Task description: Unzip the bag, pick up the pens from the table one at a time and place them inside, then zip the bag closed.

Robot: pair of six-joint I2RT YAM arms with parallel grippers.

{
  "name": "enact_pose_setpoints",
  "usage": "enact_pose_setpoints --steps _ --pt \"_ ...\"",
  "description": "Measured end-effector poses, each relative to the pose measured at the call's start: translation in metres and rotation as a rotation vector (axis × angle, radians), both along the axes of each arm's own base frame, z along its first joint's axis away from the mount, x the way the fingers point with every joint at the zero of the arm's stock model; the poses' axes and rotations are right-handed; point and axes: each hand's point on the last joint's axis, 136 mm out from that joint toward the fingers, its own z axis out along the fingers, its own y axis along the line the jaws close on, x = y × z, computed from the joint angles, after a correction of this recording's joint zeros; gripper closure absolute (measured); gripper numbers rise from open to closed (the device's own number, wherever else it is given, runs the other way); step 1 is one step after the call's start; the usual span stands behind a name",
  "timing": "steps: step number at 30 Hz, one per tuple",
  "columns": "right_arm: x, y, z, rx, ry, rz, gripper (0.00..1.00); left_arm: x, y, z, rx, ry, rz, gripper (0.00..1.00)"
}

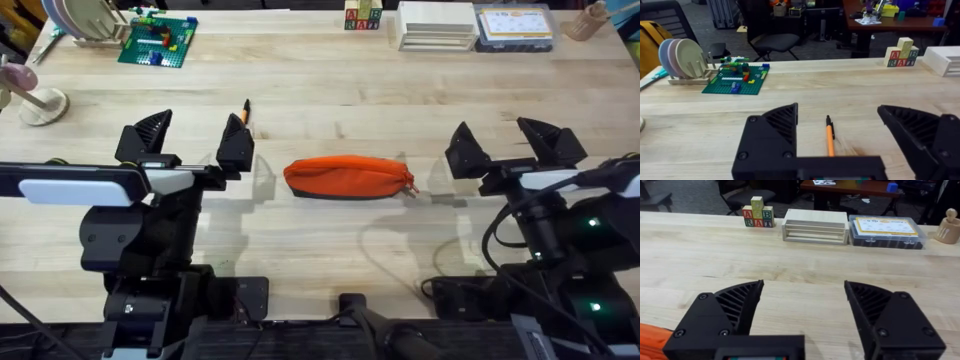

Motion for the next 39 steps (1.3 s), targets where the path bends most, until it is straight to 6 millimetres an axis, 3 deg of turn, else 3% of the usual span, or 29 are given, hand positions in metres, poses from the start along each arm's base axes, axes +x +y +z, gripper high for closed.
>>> enact_pose_setpoints --steps 24,29,32,33,39 --pt "-0.002 -0.001 -0.002 0.000 0.027 -0.007 0.005 0.000 0.000 -0.001 -0.005 0.006 -0.001 0.007" --pt "-0.007 -0.001 -0.006 -0.001 0.084 -0.006 0.005 -0.002 0.000 -0.009 -0.006 0.060 -0.001 0.007" --pt "-0.015 -0.001 -0.017 -0.002 0.175 -0.006 0.005 -0.005 0.000 -0.003 -0.008 0.072 0.000 0.007" --pt "-0.027 -0.001 -0.001 -0.031 0.204 -0.001 0.005 -0.010 0.000 0.022 -0.008 0.035 -0.001 0.007" --pt "-0.032 -0.001 0.029 -0.040 0.189 0.001 0.006 -0.012 -0.004 0.035 -0.008 0.020 -0.022 0.007"
